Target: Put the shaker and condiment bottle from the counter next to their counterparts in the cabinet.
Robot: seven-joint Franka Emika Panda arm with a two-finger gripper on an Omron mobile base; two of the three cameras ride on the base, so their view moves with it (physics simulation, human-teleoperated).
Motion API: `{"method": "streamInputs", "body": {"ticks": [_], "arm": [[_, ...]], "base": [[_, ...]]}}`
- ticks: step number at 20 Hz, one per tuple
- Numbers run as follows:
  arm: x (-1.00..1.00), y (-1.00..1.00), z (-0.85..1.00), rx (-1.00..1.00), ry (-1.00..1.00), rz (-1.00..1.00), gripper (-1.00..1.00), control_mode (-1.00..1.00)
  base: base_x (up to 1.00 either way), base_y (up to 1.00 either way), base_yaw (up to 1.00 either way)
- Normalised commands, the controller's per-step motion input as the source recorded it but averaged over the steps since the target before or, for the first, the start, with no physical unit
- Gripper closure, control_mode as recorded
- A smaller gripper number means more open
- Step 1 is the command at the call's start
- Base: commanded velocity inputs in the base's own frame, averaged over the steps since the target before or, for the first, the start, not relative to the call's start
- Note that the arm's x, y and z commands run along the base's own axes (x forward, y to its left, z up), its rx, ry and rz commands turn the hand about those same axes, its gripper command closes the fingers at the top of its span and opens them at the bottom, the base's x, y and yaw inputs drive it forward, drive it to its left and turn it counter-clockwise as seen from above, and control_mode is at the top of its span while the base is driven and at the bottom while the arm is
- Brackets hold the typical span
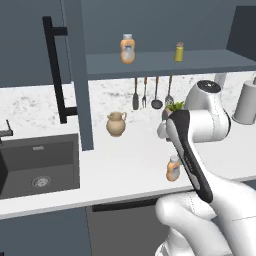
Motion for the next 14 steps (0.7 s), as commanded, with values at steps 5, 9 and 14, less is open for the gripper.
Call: {"method": "streamInputs", "body": {"ticks": [5, 9, 14], "arm": [[-0.40, -0.03, -0.50, 0.01, -0.08, -0.13, -1.00, -1.00], [-0.04, 0.11, -0.47, 0.00, 0.00, -0.43, -1.00, -1.00], [-0.01, 0.07, -0.41, 0.00, 0.04, -0.18, -1.00, -1.00]], "base": [[0.00, 0.00, 0.00], [0.00, 0.00, 0.00], [0.00, 0.00, 0.00]]}}
